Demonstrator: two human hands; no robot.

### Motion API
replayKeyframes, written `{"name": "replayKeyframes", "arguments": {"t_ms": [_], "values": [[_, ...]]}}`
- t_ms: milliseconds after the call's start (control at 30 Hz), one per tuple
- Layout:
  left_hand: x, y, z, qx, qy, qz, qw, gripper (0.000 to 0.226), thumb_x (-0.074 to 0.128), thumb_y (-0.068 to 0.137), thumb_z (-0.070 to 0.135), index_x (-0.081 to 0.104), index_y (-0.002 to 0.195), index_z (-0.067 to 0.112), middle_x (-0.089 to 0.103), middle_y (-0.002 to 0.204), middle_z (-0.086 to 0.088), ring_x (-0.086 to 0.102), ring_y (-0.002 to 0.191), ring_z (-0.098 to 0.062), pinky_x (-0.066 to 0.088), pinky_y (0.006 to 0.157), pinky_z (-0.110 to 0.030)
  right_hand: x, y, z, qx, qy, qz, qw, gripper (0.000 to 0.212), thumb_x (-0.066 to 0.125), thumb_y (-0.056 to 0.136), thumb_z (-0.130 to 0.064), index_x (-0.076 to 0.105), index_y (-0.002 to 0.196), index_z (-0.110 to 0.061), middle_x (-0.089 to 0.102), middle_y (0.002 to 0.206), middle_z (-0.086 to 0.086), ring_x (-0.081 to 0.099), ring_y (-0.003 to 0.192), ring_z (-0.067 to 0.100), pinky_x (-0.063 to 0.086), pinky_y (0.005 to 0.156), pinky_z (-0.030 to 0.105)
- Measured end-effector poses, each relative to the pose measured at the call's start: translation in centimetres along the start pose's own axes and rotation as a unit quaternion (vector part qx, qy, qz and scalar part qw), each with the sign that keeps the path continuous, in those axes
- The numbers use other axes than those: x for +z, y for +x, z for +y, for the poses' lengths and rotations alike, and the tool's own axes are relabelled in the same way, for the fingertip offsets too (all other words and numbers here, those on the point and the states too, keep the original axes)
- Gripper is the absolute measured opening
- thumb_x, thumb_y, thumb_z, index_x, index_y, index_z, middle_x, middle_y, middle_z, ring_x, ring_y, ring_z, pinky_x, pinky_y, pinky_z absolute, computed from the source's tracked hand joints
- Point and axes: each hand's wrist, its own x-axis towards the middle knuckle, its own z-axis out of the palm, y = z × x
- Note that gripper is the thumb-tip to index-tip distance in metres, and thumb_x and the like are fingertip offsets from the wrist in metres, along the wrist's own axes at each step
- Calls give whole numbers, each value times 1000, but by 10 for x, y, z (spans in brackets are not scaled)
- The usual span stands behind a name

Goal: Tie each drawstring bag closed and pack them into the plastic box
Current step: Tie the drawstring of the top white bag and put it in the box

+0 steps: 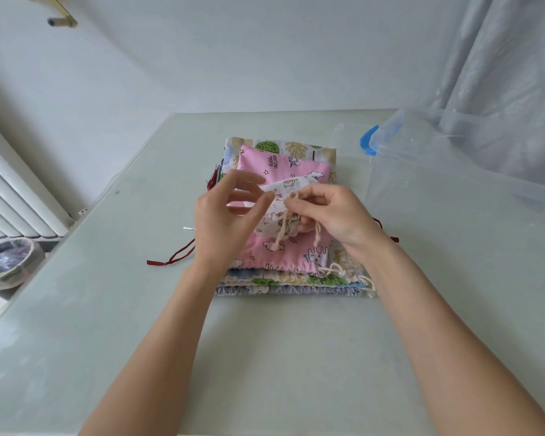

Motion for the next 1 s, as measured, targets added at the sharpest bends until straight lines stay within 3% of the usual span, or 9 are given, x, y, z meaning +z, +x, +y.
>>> {"name": "replayKeyframes", "arguments": {"t_ms": [67,167,300,400,500,600,733,833,1000], "values": [[1,1,-1,-37,-42,-72,996,15,71,82,16,66,91,26,69,81,9,66,74,-1,52,65,-18,-6,1,-2,8,36,-9,999,16,66,83,-7,67,96,2,57,68,7,55,53,7,54,56,19],[5,0,-3,-20,-22,-133,991,19,72,81,15,68,94,29,70,83,13,66,76,0,52,68,-18,-7,0,-3,-3,35,-17,999,17,66,83,-5,66,98,3,59,76,15,55,53,8,52,55,19],[4,0,-5,15,-10,-140,990,14,71,81,12,70,89,23,70,79,11,66,73,-2,52,65,-18,-3,-2,-6,-22,2,-7,1000,15,68,82,-5,62,95,0,66,74,8,57,53,10,53,56,23],[3,0,-3,12,14,-139,990,10,70,80,18,66,83,27,68,76,12,65,69,-4,52,60,-24,-2,-4,-9,-40,-27,-17,999,11,67,82,-4,63,92,-1,66,76,7,58,54,8,53,56,24],[4,1,2,-76,-87,-133,984,10,63,77,17,62,74,27,63,73,10,60,65,-7,47,57,-23,-2,-4,-9,-28,-5,-35,999,4,65,84,-4,62,86,-5,65,71,4,58,55,9,53,60,39],[2,2,5,-147,-203,-132,959,15,62,79,9,62,73,22,61,73,9,58,66,-8,43,61,-25,-6,-2,-10,-10,66,-32,997,7,64,83,0,60,82,-7,60,63,0,56,52,10,48,59,31],[0,3,6,-123,-174,-159,964,12,66,84,7,67,81,19,68,73,10,64,68,-6,50,62,-19,-7,-4,-12,-33,65,-43,996,8,65,82,-2,63,83,-9,61,61,-1,57,51,9,49,57,24],[-2,4,5,-120,-166,-159,966,3,70,79,13,68,80,15,70,68,9,65,67,-7,54,65,-23,-5,-5,-14,-40,60,-26,997,6,66,82,-3,65,82,-9,61,60,-2,53,49,6,49,51,20],[-3,3,6,-95,-105,-162,977,20,74,70,32,70,80,15,72,73,2,69,71,-16,57,66,-31,-2,-7,-15,-45,32,-21,998,5,65,84,-5,66,84,-10,61,61,-3,51,49,6,47,48,19]]}}
